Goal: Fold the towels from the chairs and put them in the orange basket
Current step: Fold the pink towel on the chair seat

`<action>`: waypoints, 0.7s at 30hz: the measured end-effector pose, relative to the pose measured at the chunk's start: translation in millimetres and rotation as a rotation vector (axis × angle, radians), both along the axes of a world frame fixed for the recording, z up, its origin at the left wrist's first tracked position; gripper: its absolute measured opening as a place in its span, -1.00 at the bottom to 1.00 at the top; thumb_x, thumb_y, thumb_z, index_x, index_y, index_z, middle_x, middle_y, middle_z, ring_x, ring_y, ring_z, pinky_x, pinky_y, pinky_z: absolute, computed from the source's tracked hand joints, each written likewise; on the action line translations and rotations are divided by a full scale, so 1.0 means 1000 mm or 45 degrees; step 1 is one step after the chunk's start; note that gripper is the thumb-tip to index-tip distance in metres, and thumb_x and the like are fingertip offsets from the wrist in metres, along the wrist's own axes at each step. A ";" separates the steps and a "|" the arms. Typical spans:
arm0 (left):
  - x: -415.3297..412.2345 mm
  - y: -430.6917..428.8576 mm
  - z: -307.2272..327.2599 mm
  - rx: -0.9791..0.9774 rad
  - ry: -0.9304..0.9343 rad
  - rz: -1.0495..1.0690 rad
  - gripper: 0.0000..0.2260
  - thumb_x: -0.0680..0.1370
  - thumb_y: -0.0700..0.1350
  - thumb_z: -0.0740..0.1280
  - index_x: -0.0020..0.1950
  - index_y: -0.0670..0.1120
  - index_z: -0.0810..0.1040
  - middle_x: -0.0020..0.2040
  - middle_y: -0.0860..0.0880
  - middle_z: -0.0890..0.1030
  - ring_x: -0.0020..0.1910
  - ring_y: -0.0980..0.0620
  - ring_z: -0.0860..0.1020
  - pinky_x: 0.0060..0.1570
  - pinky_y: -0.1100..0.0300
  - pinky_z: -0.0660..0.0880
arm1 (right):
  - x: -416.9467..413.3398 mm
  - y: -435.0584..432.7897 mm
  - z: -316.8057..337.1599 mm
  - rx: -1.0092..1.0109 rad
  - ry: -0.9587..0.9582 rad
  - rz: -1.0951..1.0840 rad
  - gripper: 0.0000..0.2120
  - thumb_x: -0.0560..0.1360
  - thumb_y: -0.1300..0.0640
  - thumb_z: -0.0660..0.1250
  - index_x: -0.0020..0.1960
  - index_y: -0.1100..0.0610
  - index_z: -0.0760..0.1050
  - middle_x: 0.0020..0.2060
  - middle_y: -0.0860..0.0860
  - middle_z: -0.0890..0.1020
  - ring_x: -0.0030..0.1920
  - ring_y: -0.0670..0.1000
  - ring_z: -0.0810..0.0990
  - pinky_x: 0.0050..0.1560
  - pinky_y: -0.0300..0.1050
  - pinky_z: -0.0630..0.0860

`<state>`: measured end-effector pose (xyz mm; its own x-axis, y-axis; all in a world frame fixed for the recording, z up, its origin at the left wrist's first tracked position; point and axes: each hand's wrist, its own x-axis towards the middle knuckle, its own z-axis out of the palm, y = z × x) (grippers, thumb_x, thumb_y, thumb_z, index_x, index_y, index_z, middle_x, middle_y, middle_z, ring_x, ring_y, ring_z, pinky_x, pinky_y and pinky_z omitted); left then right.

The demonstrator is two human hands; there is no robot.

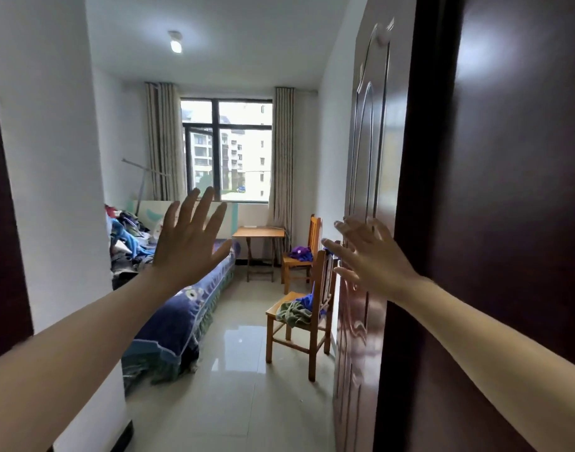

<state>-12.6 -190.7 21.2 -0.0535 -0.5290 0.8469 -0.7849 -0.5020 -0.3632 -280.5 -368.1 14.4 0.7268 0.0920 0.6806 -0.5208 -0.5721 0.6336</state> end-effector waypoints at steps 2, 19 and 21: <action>0.006 -0.015 -0.009 0.027 0.001 0.030 -0.45 0.49 0.16 0.04 0.30 -0.20 0.38 0.35 -0.29 0.41 0.34 -0.23 0.27 0.24 -0.19 0.29 | 0.012 -0.024 -0.010 -0.023 -0.021 0.075 -0.30 0.13 -0.11 0.59 0.20 0.06 0.46 0.11 0.21 0.60 0.13 0.21 0.59 0.05 0.26 0.50; 0.160 -0.102 -0.035 0.058 0.121 0.258 -0.45 0.55 0.17 -0.02 0.30 -0.21 0.39 0.34 -0.30 0.41 0.30 -0.28 0.37 0.18 -0.20 0.38 | 0.192 -0.166 -0.036 0.141 -0.048 0.210 -0.34 0.10 -0.03 0.62 0.15 0.12 0.54 0.03 0.22 0.63 0.05 0.24 0.62 -0.02 0.21 0.53; 0.178 -0.111 -0.036 0.010 0.131 0.250 -0.45 0.54 0.17 0.01 0.31 -0.21 0.37 0.33 -0.31 0.42 0.30 -0.27 0.35 0.15 -0.20 0.40 | 0.207 -0.176 -0.027 0.132 -0.030 0.215 -0.29 0.12 -0.06 0.60 0.18 0.10 0.42 0.04 0.22 0.62 0.06 0.24 0.62 -0.01 0.19 0.53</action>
<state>165.8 -301.9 -14.6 0.1373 -0.5272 0.8386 -0.7057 -0.6462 -0.2907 -73.8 -544.1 -13.0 0.6910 0.1397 0.7092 -0.4257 -0.7143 0.5555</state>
